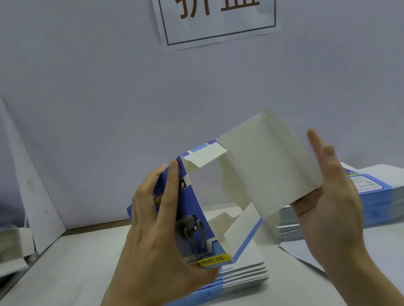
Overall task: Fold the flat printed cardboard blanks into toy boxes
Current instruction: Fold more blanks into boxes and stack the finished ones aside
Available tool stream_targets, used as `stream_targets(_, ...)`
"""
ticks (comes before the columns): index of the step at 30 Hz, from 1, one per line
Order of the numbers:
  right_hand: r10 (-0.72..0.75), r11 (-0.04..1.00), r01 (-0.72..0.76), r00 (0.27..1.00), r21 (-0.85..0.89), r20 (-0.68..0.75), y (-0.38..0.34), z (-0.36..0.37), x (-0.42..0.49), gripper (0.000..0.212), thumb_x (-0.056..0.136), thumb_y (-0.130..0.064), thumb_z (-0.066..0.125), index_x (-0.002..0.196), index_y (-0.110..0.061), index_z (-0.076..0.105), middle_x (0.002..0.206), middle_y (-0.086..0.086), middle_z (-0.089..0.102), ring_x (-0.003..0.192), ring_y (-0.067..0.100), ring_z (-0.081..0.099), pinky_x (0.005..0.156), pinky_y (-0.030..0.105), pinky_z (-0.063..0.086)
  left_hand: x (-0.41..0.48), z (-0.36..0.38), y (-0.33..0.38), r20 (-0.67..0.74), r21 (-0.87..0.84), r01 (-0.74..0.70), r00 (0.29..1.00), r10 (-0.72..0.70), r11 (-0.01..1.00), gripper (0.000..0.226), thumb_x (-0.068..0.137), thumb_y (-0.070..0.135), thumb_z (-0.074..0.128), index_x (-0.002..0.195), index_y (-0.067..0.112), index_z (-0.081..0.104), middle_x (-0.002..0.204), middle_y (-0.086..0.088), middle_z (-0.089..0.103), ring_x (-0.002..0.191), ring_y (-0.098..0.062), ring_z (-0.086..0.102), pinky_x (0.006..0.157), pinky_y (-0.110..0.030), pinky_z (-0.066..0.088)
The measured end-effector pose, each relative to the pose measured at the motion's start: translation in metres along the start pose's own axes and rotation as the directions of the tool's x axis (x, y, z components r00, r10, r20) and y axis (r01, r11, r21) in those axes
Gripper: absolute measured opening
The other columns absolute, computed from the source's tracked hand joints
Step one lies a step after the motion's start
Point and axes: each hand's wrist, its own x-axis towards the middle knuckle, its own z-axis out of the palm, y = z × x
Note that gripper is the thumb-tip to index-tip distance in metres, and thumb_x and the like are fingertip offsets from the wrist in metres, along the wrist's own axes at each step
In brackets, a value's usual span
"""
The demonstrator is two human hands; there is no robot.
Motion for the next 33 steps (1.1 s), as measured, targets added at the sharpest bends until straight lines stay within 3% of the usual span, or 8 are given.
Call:
stream_targets(4, 0.259, 0.955, -0.252, 0.966, 0.159, -0.025, -0.008, 0.000, 0.008, 0.026, 0.083, -0.026, 0.061, 0.066, -0.019, 0.079, 0.087, -0.001, 0.076, 0.076, 0.011, 0.073, 0.059, 0.028, 0.058, 0.001, -0.001, 0.002, -0.004, 0.016, -0.022, 1.000, 0.022, 1.000, 0.122, 0.054, 0.061, 0.064, 0.153, 0.031, -0.001, 0.147, -0.001, 0.020, 0.125, -0.009, 0.033, 0.089, -0.015, 0.037)
stream_targets(9, 0.316, 0.949, -0.316, 0.948, -0.009, 0.039, -0.004, -0.006, 0.013, 0.037, 0.069, -0.011, 0.064, 0.105, -0.012, 0.072, 0.100, 0.004, 0.075, 0.080, 0.014, 0.072, 0.061, 0.023, 0.057, 0.002, -0.003, 0.003, -0.040, 0.076, -0.046, 0.998, 0.049, 0.996, 0.119, 0.055, 0.056, 0.066, 0.152, 0.029, 0.003, 0.146, -0.004, 0.020, 0.125, -0.017, 0.034, 0.083, -0.030, 0.052)
stream_targets(12, 0.325, 0.946, -0.325, 0.944, -0.021, 0.059, -0.006, -0.010, 0.014, 0.039, 0.068, -0.012, 0.066, 0.106, -0.013, 0.072, 0.101, 0.004, 0.075, 0.080, 0.014, 0.072, 0.061, 0.024, 0.057, 0.002, -0.002, 0.004, -0.043, 0.107, -0.026, 0.999, 0.031, 0.994, 0.124, 0.051, 0.051, 0.074, 0.152, 0.026, 0.006, 0.146, -0.003, 0.019, 0.126, -0.025, 0.035, 0.081, -0.048, 0.056)
stream_targets(16, 0.388, 0.920, -0.391, 0.917, 0.021, 0.089, -0.012, -0.013, 0.017, 0.020, 0.070, -0.025, 0.068, 0.084, -0.019, 0.080, 0.090, -0.002, 0.075, 0.077, 0.009, 0.071, 0.063, 0.026, 0.059, 0.003, 0.000, 0.002, -0.006, 0.133, -0.029, 1.000, 0.030, 0.991, 0.122, 0.054, 0.058, 0.069, 0.151, 0.019, 0.006, 0.145, -0.008, 0.020, 0.131, -0.024, 0.029, 0.100, -0.072, 0.032)
stream_targets(21, 0.408, 0.912, -0.401, 0.907, -0.082, 0.105, -0.008, -0.013, 0.016, 0.022, 0.072, -0.022, 0.064, 0.088, -0.023, 0.080, 0.096, 0.000, 0.076, 0.078, 0.011, 0.072, 0.062, 0.024, 0.058, 0.002, 0.006, 0.009, 0.018, 0.123, -0.023, 1.000, 0.021, 0.992, 0.120, 0.057, 0.068, 0.062, 0.153, 0.024, 0.005, 0.148, -0.006, 0.020, 0.141, -0.007, 0.016, 0.116, -0.057, -0.001)
stream_targets(24, 0.385, 0.920, -0.371, 0.916, -0.126, 0.117, -0.011, -0.012, 0.016, 0.030, 0.068, -0.024, 0.068, 0.096, -0.025, 0.078, 0.101, 0.001, 0.075, 0.082, 0.013, 0.072, 0.062, 0.025, 0.057, 0.001, 0.007, 0.009, -0.007, 0.116, -0.026, 1.000, 0.027, 0.993, 0.122, 0.056, 0.068, 0.063, 0.153, 0.025, 0.004, 0.149, -0.006, 0.017, 0.140, 0.000, 0.013, 0.114, -0.058, 0.005)
stream_targets(29, 0.401, 0.897, -0.425, 0.898, 0.121, 0.183, -0.017, -0.006, 0.007, 0.031, 0.057, -0.034, 0.080, 0.084, -0.018, 0.080, 0.098, -0.002, 0.075, 0.089, 0.010, 0.071, 0.071, 0.027, 0.058, 0.003, 0.004, 0.009, -0.033, 0.117, -0.009, 0.999, 0.013, 0.993, 0.117, 0.059, 0.065, 0.065, 0.151, 0.015, 0.012, 0.148, -0.013, 0.021, 0.133, -0.028, 0.030, 0.102, -0.072, 0.027)
stream_targets(33, 0.275, 0.960, -0.246, 0.918, -0.133, 0.286, -0.008, 0.005, -0.006, 0.023, 0.085, -0.028, 0.060, 0.102, -0.022, 0.075, 0.098, -0.003, 0.073, 0.088, 0.009, 0.069, 0.074, 0.022, 0.055, 0.003, 0.008, 0.018, -0.053, 0.175, 0.036, 0.998, -0.027, 0.984, 0.116, 0.061, 0.071, 0.059, 0.151, 0.016, 0.013, 0.143, -0.014, 0.023, 0.128, -0.026, 0.032, 0.097, -0.070, 0.036)
